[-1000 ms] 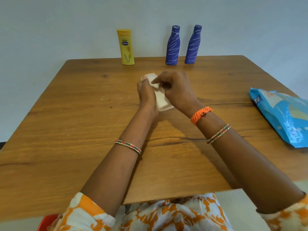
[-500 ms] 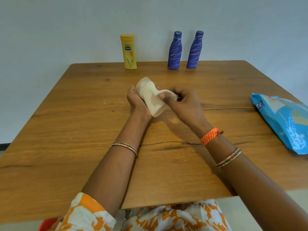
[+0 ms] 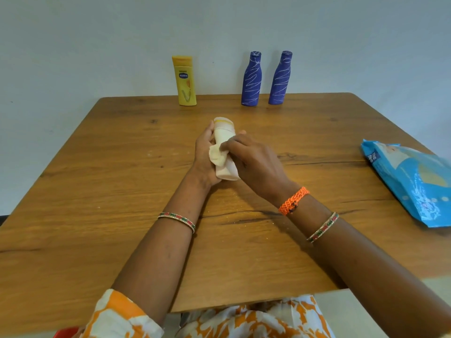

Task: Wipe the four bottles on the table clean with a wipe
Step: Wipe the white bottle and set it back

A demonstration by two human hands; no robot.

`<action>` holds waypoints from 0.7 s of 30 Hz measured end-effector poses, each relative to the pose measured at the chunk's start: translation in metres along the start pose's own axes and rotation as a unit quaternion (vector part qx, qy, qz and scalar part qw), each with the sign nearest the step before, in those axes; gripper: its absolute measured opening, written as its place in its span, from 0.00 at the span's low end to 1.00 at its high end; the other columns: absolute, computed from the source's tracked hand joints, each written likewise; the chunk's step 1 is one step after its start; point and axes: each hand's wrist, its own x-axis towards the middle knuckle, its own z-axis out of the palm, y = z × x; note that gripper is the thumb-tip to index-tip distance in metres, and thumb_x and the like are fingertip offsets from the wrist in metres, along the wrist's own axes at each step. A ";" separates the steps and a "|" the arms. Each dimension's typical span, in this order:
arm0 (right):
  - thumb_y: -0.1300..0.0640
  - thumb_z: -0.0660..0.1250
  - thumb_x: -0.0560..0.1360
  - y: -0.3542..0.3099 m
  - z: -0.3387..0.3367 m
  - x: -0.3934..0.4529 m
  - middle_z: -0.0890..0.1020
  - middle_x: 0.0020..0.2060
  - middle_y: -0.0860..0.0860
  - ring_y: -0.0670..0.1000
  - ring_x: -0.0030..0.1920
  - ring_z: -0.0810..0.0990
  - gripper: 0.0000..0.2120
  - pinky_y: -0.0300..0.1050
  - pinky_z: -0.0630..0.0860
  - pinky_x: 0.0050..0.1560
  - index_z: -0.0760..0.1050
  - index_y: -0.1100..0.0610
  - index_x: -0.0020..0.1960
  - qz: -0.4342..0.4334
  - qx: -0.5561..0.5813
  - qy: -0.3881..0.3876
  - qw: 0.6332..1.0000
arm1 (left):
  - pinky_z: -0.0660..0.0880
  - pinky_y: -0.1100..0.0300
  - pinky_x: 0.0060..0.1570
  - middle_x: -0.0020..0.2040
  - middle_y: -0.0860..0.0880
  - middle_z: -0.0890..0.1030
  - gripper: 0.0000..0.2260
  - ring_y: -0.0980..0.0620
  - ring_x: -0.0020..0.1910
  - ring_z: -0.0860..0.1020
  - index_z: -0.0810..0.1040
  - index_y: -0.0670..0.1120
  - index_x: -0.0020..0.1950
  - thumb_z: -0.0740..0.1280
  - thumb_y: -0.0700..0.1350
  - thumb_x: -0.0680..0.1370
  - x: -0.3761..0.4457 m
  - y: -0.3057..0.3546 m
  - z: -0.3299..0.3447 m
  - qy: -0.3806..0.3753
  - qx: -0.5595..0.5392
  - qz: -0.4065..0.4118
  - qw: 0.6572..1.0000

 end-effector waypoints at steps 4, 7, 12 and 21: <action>0.69 0.71 0.64 0.009 -0.004 0.014 0.83 0.37 0.54 0.58 0.39 0.80 0.12 0.48 0.76 0.36 0.82 0.59 0.46 -0.039 -0.104 0.036 0.993 | 0.74 0.52 0.51 0.45 0.44 0.79 0.20 0.48 0.46 0.78 0.77 0.43 0.53 0.56 0.58 0.80 -0.002 0.000 0.002 -0.016 0.047 0.015 0.999; 0.71 0.71 0.64 0.012 -0.003 0.019 0.84 0.38 0.54 0.57 0.43 0.80 0.13 0.48 0.76 0.37 0.82 0.60 0.46 -0.037 -0.105 0.051 0.992 | 0.74 0.50 0.52 0.45 0.44 0.81 0.19 0.47 0.46 0.80 0.78 0.43 0.54 0.56 0.56 0.80 -0.001 0.000 0.004 0.009 0.056 0.042 0.998; 0.71 0.73 0.64 0.017 0.004 0.024 0.83 0.43 0.59 0.59 0.43 0.82 0.13 0.48 0.78 0.37 0.80 0.64 0.48 0.023 -0.117 0.070 0.990 | 0.75 0.50 0.52 0.45 0.44 0.82 0.21 0.46 0.46 0.80 0.79 0.46 0.53 0.54 0.60 0.80 0.005 -0.007 0.012 0.076 0.138 0.099 0.983; 0.64 0.75 0.61 -0.004 0.012 0.015 0.80 0.28 0.54 0.55 0.31 0.79 0.07 0.45 0.75 0.39 0.79 0.58 0.36 0.002 -0.251 0.029 0.967 | 0.77 0.57 0.39 0.40 0.46 0.83 0.24 0.49 0.38 0.81 0.79 0.45 0.51 0.49 0.59 0.82 0.006 -0.010 0.009 0.108 0.155 0.085 0.978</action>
